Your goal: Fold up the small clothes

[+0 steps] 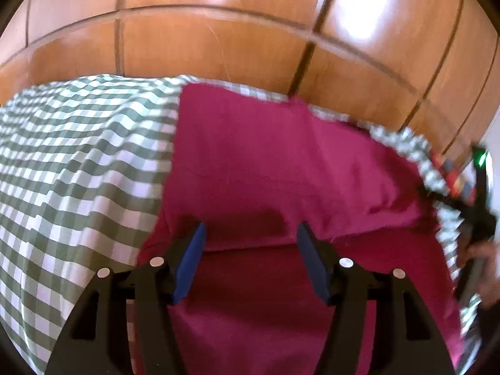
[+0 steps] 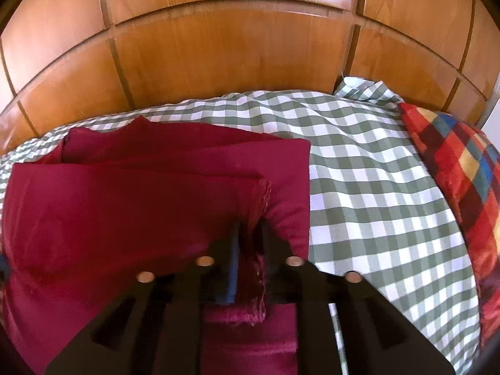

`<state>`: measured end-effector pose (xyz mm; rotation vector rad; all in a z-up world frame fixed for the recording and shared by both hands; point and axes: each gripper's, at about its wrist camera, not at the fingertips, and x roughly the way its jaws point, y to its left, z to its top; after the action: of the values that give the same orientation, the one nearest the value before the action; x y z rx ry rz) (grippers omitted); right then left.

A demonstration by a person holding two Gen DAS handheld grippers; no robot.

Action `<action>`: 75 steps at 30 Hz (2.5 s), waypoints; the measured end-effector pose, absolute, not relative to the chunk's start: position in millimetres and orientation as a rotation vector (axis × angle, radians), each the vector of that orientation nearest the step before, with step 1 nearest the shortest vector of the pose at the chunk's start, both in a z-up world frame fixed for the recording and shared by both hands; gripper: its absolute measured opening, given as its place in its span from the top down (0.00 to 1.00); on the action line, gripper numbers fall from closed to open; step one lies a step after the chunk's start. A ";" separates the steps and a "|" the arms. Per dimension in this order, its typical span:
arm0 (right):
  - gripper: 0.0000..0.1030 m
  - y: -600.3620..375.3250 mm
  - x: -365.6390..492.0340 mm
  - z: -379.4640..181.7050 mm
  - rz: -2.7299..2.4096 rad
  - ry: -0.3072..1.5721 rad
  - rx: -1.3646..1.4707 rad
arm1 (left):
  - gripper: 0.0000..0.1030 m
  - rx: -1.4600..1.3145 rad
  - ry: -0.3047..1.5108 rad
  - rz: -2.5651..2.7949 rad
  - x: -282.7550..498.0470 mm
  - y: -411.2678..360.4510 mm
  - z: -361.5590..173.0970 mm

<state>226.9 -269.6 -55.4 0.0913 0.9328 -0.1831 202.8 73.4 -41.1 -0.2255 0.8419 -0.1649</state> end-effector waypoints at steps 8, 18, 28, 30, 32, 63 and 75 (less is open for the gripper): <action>0.52 -220.7 204.1 -21.5 -0.056 0.789 0.025 | 0.38 -0.473 0.773 -0.060 241.4 151.0 -13.8; 0.45 -202.7 206.6 -72.8 -0.050 0.855 0.017 | 0.32 -0.557 0.909 -0.089 317.3 152.7 -45.1; 0.41 -200.0 207.0 -77.5 -0.070 0.853 -0.003 | 0.61 -0.291 0.877 0.083 324.9 115.0 -65.5; 0.41 -198.9 207.1 -78.3 -0.075 0.852 -0.013 | 0.59 -0.218 0.850 0.113 324.0 106.5 -74.7; 0.41 -199.5 207.0 -78.8 -0.075 0.849 -0.010 | 0.52 -0.200 0.855 0.137 326.3 104.4 -72.1; 0.41 -204.5 207.3 -79.3 -0.064 0.857 0.018 | 0.40 -0.080 0.829 0.022 185.6 53.4 -47.0; 0.16 -203.5 208.5 -75.0 -0.169 0.880 -0.048 | 0.33 -0.104 0.790 0.025 121.0 78.3 -28.7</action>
<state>208.5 -203.5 -75.0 -0.0476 0.8802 -0.1691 121.0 78.3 -28.7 -0.1037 0.7900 0.0254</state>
